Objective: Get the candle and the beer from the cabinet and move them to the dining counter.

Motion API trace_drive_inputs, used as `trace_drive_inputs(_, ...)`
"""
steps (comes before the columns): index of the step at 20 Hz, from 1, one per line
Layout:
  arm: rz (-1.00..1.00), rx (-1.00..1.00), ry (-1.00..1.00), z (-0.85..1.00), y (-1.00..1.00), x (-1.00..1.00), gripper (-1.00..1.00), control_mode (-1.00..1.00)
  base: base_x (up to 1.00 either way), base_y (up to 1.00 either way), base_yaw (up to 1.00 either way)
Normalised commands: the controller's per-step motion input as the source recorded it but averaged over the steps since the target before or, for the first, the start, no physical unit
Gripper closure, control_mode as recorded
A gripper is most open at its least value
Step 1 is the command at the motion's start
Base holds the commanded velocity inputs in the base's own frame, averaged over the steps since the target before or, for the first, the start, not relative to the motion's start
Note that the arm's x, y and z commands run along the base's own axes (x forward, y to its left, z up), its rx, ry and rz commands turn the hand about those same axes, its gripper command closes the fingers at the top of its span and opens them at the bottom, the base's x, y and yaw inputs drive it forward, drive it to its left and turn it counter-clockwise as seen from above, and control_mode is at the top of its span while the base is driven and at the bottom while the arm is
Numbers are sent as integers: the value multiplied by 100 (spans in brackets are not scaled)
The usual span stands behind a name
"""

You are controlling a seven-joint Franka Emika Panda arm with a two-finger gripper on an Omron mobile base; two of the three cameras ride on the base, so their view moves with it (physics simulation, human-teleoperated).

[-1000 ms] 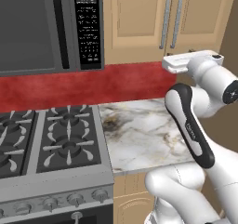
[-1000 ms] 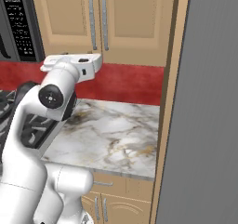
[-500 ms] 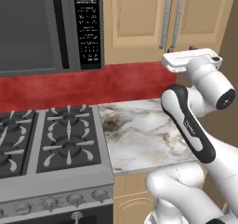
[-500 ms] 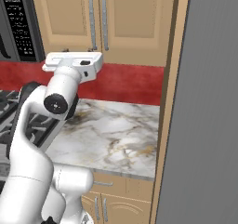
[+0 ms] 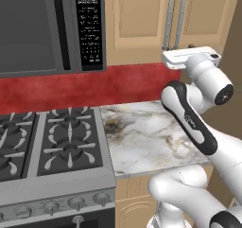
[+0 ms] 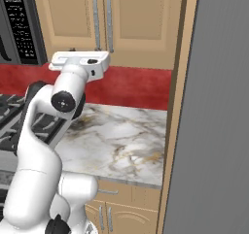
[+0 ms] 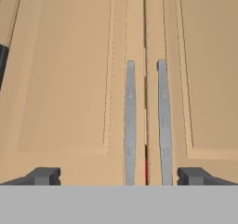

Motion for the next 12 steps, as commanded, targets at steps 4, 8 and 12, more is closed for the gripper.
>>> trace_drive_inputs(4, 0, 0, 0, 19, -1, 45, -100, -100, 0, 0, 0)
trace_drive_inputs(8, 0, 0, 0, 16, -4, 36, -100, -100, 0, 0, 0)
trace_drive_inputs(12, 0, 0, 0, 12, -6, 36, -100, -100, 0, 0, 0)
